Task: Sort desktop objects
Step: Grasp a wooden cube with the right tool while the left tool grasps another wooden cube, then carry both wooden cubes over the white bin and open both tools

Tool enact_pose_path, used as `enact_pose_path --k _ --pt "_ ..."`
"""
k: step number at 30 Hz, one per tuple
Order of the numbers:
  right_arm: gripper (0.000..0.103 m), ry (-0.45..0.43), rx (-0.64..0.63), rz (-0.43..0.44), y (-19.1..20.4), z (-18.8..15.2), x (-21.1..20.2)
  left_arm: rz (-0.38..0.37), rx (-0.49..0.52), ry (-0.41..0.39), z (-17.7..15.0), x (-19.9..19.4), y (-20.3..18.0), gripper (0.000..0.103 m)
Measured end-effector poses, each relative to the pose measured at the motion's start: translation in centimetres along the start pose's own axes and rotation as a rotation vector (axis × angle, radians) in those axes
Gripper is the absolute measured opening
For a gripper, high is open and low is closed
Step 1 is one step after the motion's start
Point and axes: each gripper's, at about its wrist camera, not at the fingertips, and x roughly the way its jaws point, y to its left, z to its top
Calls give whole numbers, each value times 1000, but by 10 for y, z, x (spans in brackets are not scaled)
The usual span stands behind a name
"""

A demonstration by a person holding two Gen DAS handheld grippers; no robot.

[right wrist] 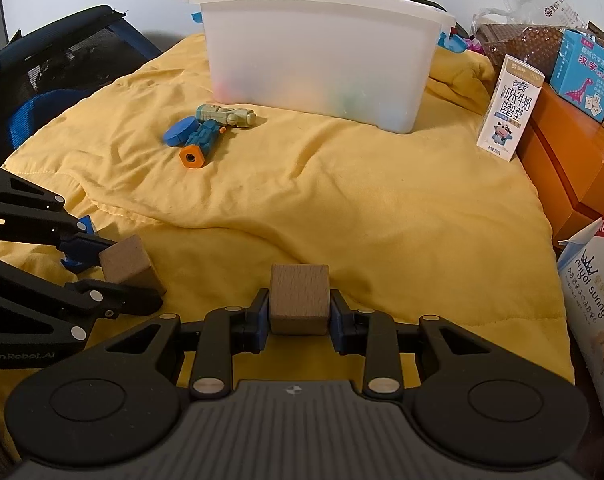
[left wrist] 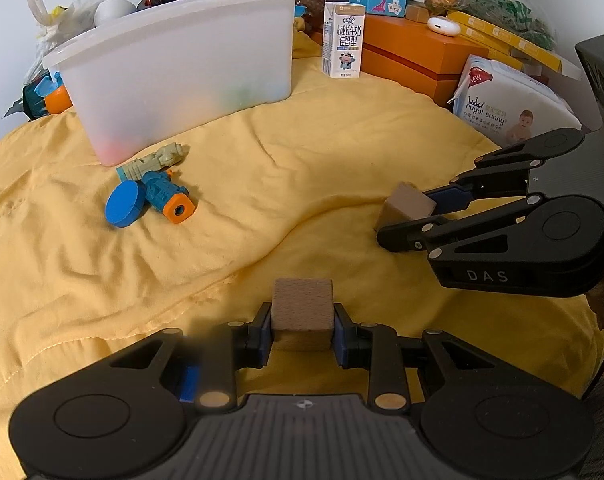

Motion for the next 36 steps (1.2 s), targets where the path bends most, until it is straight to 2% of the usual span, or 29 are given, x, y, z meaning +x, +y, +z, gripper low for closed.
enact_pose_path --k 12,17,20,23,26,29,33,35,36 --pt "33 5 -4 -3 1 0 0 28 -23 -18 5 -7 7 33" --pt "32 13 19 2 -7 11 -5 70 -90 -147 39 -30 25 32" --pt "32 -61 9 -18 -18 39 -17 98 -114 -252 81 -43 43 33" --pt "33 -168 -26 -41 -29 79 -28 152 -83 -371 130 -57 58 33" --pt "33 -263 -39 -55 -39 124 -34 213 -53 -440 175 -65 72 33" --pt "33 -345 -23 -47 -49 168 -38 259 -37 -462 214 -61 87 33" --pt "33 -388 -30 -87 -57 219 -25 305 -58 -420 247 -34 108 33" --pt "33 -383 -11 -88 -60 238 -13 288 -80 -373 253 -21 114 34" --pt "33 -380 -4 -93 -62 244 -6 278 -87 -357 252 -16 115 39"
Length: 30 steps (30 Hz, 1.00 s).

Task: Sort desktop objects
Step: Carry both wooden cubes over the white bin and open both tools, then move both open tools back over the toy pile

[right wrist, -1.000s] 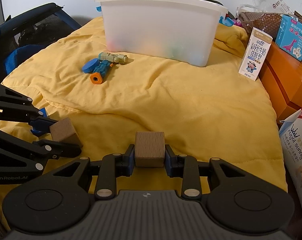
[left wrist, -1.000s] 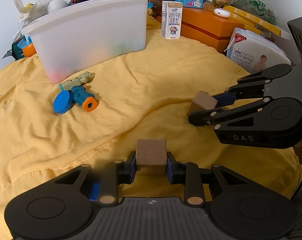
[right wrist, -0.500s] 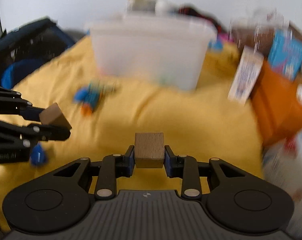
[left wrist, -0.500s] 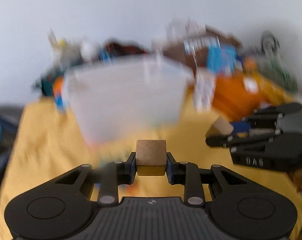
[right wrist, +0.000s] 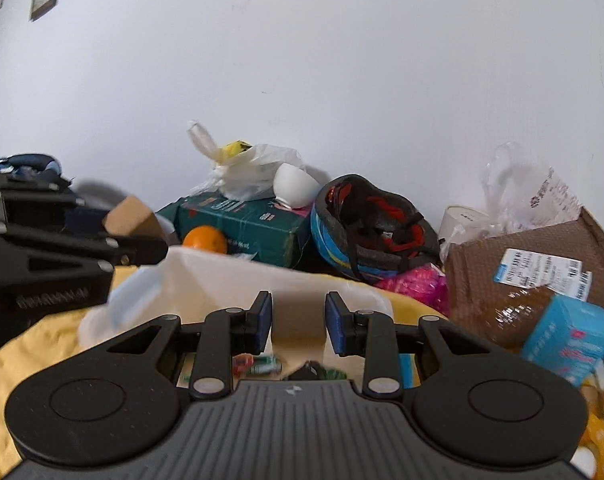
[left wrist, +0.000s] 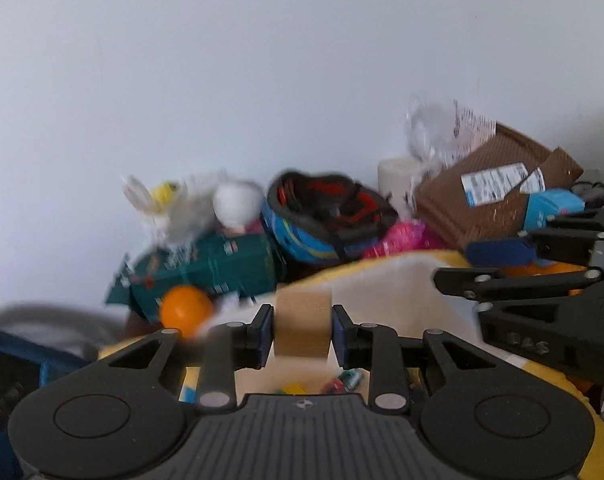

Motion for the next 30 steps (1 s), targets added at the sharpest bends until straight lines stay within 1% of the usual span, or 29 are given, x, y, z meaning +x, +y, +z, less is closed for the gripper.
enact_pose_path --k 1,2,4,7,8,10,11,14,16,19,20,22,24,25,27,30 --pt "34 0 -3 -21 0 0 7 -2 0 14 -3 2 0 48" --pt "40 3 -13 -39 2 0 13 -1 7 19 -6 1 -2 50" --pt "49 30 -40 -38 5 -2 23 -4 28 8 -12 -7 -5 51" --pt "49 33 -53 -22 7 -9 20 -34 27 -19 -20 -30 -1 52" --pt "49 25 -58 -17 9 -12 15 -65 32 -22 -25 -41 2 54" --pt "49 13 -57 8 10 -16 4 -74 25 -33 -40 -60 7 63" --pt "50 7 -58 22 10 -19 -2 -77 21 -27 -50 -70 10 64" --pt "50 6 -64 66 12 -37 -22 -118 -5 21 -89 -96 17 64" --pt "50 29 -57 91 13 -52 -32 -144 -25 59 -118 -114 18 64" --pt "50 74 -27 139 21 -77 -46 -181 -43 180 -163 -128 7 63" --pt "50 87 -25 160 26 -87 -50 -184 -30 209 -175 -131 2 62" --pt "50 124 -39 188 38 -108 -56 -160 36 273 -199 -133 -10 61" --pt "48 179 -59 220 49 -128 -56 -129 89 331 -215 -131 -19 58" --pt "48 212 -63 232 54 -137 -55 -137 80 340 -220 -131 -20 58" --pt "46 269 -78 241 62 -151 -50 -178 37 351 -228 -130 -20 58" --pt "46 315 -75 258 71 -158 -40 -176 31 379 -242 -117 -24 57"
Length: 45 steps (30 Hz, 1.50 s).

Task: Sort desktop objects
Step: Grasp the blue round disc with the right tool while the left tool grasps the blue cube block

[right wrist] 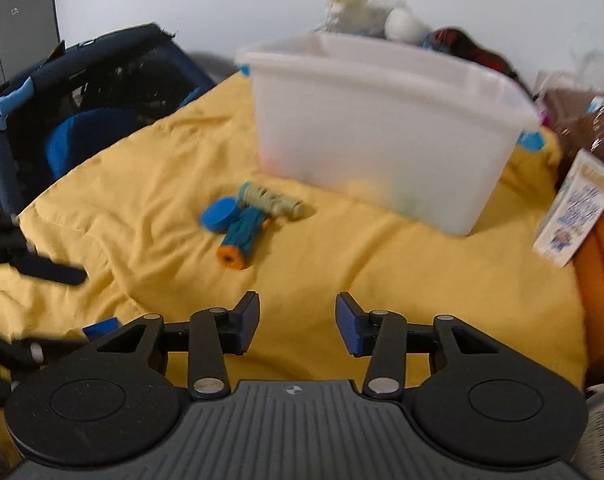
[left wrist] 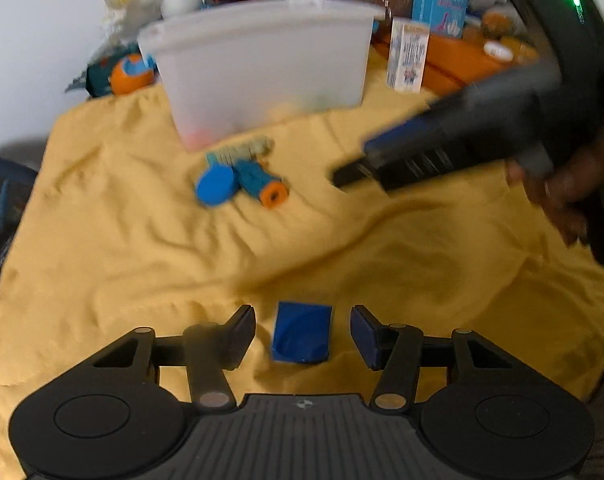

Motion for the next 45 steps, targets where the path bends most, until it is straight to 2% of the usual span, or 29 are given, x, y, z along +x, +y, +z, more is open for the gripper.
enact_pose_path --k 2,4,6,11,15,17,19,21,23,24,25,26,27,31,33,35,37,38,40,45 --pt "46 -3 4 28 5 8 8 8 -17 15 -1 10 -1 51" --pt "46 -22 9 62 12 14 14 -7 -49 -4 -2 13 0 35" --pt "42 -46 11 93 21 23 22 -15 -64 -11 -3 11 1 35" --pt "36 -53 -210 51 62 32 47 -28 -81 -9 -5 8 1 34" --pt "34 -15 -343 -38 74 26 65 -25 -68 -5 -7 7 -1 35" --pt "28 11 -338 -69 66 24 72 -22 -64 -4 -8 5 -1 35" --pt "27 16 -327 -105 56 21 73 -24 -67 -2 -9 4 -1 35" --pt "27 16 -332 -202 45 18 72 -26 -68 -3 -10 4 0 35" --pt "28 29 -309 -263 32 18 70 -29 -66 -4 -11 4 0 35" --pt "29 34 -301 -264 26 19 67 -30 -64 -4 -11 4 0 35" --pt "31 20 -290 -240 23 20 62 -30 -62 -4 -11 4 0 35" --pt "42 -10 -277 -199 22 22 55 -30 -59 -3 -11 4 0 35" --pt "45 -32 -270 -155 24 24 50 -29 -57 -2 -10 5 0 35" --pt "45 -59 -315 -13 52 31 55 -23 -37 3 -11 5 -3 35" --pt "45 -48 -345 11 64 31 69 -23 -35 5 -11 5 -3 35" --pt "47 -11 -346 -4 71 32 87 -24 -36 4 -13 4 -3 35" --pt "51 -30 -309 -18 70 34 93 -18 -20 2 -15 2 -6 35" --pt "48 -32 -293 -16 68 34 95 -12 -5 3 -16 2 -8 35" --pt "42 -14 -243 35 60 36 93 -6 13 5 -17 0 -11 35" --pt "41 36 -146 99 43 25 71 -20 8 8 -20 -4 -8 35"
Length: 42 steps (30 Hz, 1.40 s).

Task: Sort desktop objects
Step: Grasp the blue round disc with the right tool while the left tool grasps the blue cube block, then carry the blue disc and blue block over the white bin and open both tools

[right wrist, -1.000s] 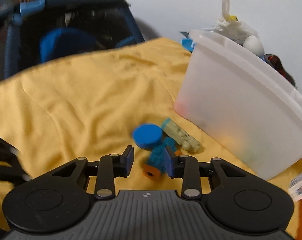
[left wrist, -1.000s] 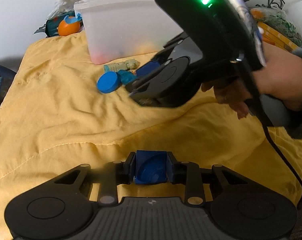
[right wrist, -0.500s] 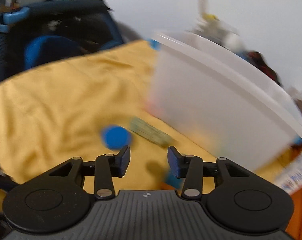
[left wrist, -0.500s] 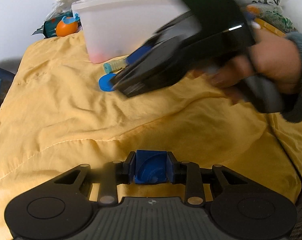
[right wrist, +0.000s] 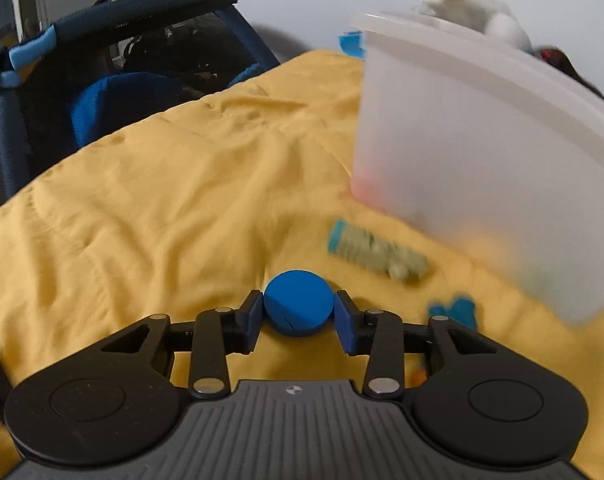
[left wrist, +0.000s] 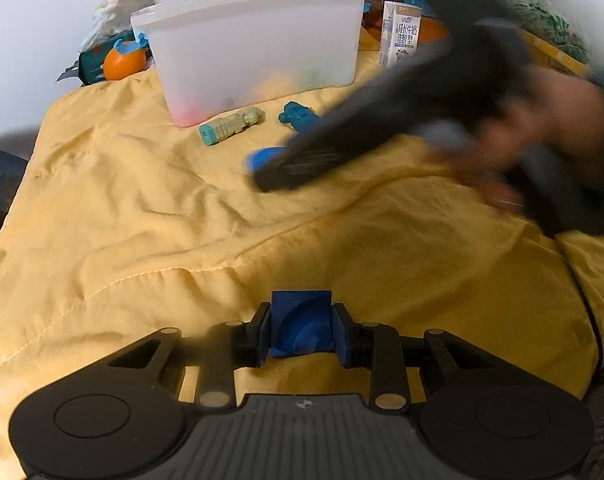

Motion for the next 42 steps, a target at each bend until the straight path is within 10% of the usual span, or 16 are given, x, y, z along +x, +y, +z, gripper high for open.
enact_pose_path --k 13,32,42 --pt "43 21 186 -85 -4 -108 -97 -19 41 1 0 0 -8 34" --pt "42 -15 140 -126 6 -111 -95 -48 103 14 11 2 -26 34" --pt "42 0 255 -96 -14 -95 -125 -111 -47 -107 65 -30 -9 34"
